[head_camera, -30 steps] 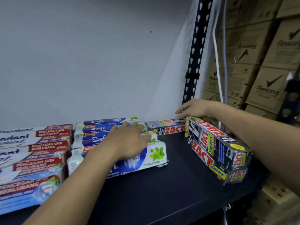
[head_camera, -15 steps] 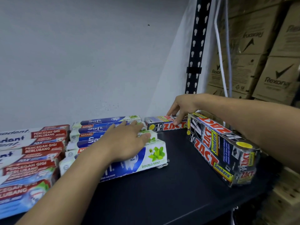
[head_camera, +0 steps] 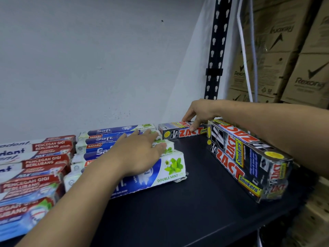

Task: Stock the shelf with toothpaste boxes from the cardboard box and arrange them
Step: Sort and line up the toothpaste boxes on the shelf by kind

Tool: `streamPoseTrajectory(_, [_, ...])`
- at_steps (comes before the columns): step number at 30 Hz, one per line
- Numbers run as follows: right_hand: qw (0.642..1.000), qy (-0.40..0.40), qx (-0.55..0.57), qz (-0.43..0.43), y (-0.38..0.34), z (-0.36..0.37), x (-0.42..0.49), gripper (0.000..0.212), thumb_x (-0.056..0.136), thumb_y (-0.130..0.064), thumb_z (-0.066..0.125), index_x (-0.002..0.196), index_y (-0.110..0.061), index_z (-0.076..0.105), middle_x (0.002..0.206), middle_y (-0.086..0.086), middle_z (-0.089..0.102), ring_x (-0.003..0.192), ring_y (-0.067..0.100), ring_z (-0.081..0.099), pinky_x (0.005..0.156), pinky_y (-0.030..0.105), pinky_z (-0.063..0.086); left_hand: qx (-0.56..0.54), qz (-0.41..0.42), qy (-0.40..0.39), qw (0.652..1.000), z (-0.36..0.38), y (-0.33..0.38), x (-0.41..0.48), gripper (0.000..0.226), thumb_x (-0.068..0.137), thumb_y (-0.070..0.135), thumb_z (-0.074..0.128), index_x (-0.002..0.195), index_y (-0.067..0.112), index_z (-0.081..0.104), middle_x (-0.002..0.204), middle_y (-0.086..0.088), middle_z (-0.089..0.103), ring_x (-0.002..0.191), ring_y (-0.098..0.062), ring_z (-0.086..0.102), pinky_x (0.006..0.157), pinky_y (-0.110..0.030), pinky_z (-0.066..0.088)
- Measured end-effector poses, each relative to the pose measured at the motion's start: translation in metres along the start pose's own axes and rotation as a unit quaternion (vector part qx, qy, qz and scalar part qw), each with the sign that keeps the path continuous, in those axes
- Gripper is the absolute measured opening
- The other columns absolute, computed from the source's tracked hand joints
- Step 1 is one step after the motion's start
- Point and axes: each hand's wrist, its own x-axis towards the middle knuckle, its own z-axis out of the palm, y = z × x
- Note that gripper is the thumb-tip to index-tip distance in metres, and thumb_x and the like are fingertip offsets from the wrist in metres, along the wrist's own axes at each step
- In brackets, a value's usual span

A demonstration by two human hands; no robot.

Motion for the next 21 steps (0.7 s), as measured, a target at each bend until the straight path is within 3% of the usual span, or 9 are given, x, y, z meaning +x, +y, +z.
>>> streamPoseTrajectory(5, [0.998,0.044,0.04,-0.007,-0.001,-0.004,-0.019,0.066,0.076,-0.051,0.077,0.135,-0.029,0.059,0.132,-0.006,0.063,0.121,0.017,0.058,0.104,0.034,0.042,0.013,0.001,-0.002,1.0,0.001,-0.001,0.001,0.061,0.102,0.056,0.02,0.157,0.03,0.013,0.165,0.008,0.003,0.153,-0.019,0.0,0.123,-0.044,0.003])
streamPoseTrajectory(12, [0.989,0.142,0.036,0.019,-0.007,-0.005,-0.091,0.043,0.087,-0.054,0.064,0.117,-0.024,0.072,0.113,-0.007,0.072,0.098,0.008,0.064,0.095,0.032,0.051,0.041,0.013,0.02,0.999,0.005,0.0,0.003,0.059,0.103,0.053,0.021,0.155,0.026,0.024,0.165,0.004,0.014,0.152,-0.024,0.011,0.121,-0.048,0.012])
streamPoseTrajectory(14, [0.983,0.176,0.017,0.037,-0.014,-0.005,-0.116,0.051,0.087,-0.059,0.062,0.121,-0.022,0.07,0.115,-0.006,0.071,0.098,0.011,0.064,0.093,0.03,0.052,0.042,0.027,0.066,0.997,0.006,-0.003,0.0,0.058,0.101,0.056,0.021,0.147,0.026,0.042,0.156,0.002,0.036,0.145,-0.023,0.031,0.116,-0.046,0.028])
streamPoseTrajectory(16, [0.984,0.166,-0.01,0.07,-0.021,-0.005,-0.139,0.062,0.085,-0.066,0.059,0.128,-0.021,0.065,0.121,-0.001,0.068,0.105,0.017,0.062,0.092,0.029,0.05,0.05,0.04,0.131,0.989,0.007,-0.004,-0.006,0.065,0.096,0.064,0.014,0.12,0.027,0.061,0.125,0.005,0.063,0.121,-0.021,0.054,0.101,-0.042,0.041])
streamPoseTrajectory(18, [0.986,0.121,-0.023,0.11,-0.029,0.0,-0.157,0.071,0.083,-0.068,0.058,0.136,-0.021,0.057,0.13,0.004,0.063,0.115,0.024,0.058,0.095,0.031,0.047,0.071,0.06,0.197,0.976,0.011,-0.002,-0.011,0.073,0.09,0.066,0.005,0.103,0.027,0.065,0.102,0.009,0.067,0.106,-0.018,0.06,0.101,-0.041,0.037])
streamPoseTrajectory(21, [0.984,0.102,0.02,0.142,-0.037,0.009,-0.171,0.072,0.085,-0.055,0.063,0.146,-0.023,0.045,0.139,0.008,0.056,0.122,0.027,0.054,0.098,0.033,0.045,0.11,0.102,0.288,0.946,0.02,0.014,-0.022,0.061,0.095,0.057,0.018,0.104,0.026,0.07,0.114,0.011,0.069,0.12,-0.017,0.056,0.113,-0.042,0.02])
